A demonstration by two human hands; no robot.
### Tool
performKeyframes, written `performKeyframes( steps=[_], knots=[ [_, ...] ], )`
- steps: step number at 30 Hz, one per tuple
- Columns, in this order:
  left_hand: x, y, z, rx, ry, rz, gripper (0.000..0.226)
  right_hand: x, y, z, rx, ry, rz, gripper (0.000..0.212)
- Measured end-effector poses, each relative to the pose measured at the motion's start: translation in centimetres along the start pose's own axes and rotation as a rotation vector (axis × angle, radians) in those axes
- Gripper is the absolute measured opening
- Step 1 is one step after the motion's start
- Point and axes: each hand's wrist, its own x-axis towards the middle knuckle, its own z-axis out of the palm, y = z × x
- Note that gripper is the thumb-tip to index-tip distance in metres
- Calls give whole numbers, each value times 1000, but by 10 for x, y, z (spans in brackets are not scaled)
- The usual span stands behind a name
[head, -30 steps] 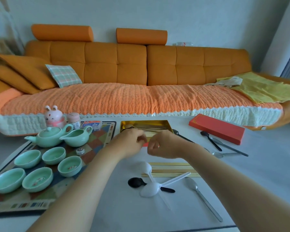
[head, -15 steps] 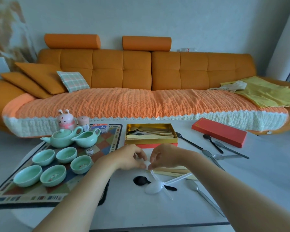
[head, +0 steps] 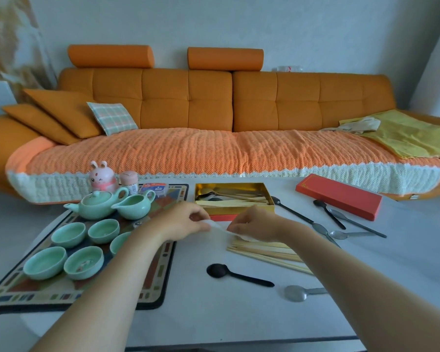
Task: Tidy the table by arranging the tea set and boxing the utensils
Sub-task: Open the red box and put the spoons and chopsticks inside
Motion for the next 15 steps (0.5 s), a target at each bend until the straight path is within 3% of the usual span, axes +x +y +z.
performKeyframes(
  steps=[9, 15],
  knots=[
    [13, -1, -11, -167, 294, -16, 15, 16, -6, -14, 33, 67, -79, 17],
    [37, 12, 12, -81, 541, 27, 60, 41, 8, -28, -29, 418, -69, 27]
  ],
)
